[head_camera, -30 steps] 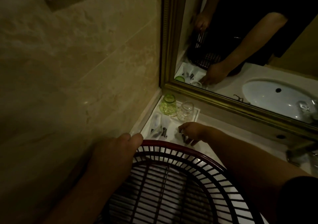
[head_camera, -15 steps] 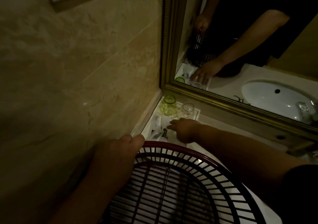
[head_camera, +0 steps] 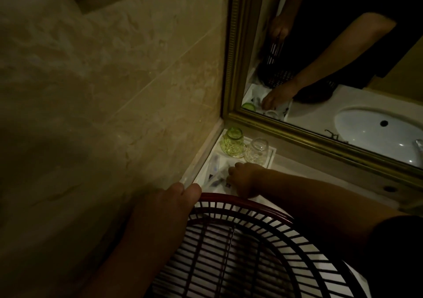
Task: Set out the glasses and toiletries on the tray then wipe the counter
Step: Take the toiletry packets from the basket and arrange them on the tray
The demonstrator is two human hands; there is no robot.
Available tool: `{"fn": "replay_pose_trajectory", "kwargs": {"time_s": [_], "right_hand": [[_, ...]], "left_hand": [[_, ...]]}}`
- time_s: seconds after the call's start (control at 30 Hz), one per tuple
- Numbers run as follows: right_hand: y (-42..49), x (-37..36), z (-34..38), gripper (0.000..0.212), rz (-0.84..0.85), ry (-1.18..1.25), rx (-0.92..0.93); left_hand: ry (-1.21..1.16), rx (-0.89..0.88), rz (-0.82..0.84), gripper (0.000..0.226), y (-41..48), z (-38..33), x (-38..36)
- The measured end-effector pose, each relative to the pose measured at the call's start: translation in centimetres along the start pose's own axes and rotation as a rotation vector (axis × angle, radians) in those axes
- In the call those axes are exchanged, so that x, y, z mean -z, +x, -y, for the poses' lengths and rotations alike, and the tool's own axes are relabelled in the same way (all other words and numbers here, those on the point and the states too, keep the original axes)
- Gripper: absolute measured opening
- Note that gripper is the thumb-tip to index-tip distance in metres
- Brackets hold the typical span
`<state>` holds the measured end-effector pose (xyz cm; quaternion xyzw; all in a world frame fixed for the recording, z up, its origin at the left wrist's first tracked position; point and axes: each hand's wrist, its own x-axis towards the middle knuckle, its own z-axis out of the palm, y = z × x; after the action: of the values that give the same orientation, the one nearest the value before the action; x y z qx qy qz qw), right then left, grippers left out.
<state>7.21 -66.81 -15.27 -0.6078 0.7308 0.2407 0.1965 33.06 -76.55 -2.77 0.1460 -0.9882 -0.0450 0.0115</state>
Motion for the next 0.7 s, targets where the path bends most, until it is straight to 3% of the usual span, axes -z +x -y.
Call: {"fn": "replay_pose_trajectory", "kwargs": {"time_s": [0.13,0.37,0.53,0.7], "right_hand": [[1.2,0.7,0.3,0.062,-0.16,0.031,0.045],[2.7,0.9,1.8,0.073,0.095,0.188,0.133],[2.2,0.1,1.5,0.069,0.067,0.349,0.082],[1.5,-0.1,1.0,0.063,0.066,0.253,0.086]], "left_hand": [[-0.026,0.003,0.027,0.027,-0.1,0.3,-0.3],[-0.044,0.038,0.065,0.035,-0.4,0.8,-0.2],[-0.055,0.032,0.088,0.025,-0.4,0.5,0.2],[-0.041,0.021,0.062,0.021,-0.4,0.3,0.3]]}}
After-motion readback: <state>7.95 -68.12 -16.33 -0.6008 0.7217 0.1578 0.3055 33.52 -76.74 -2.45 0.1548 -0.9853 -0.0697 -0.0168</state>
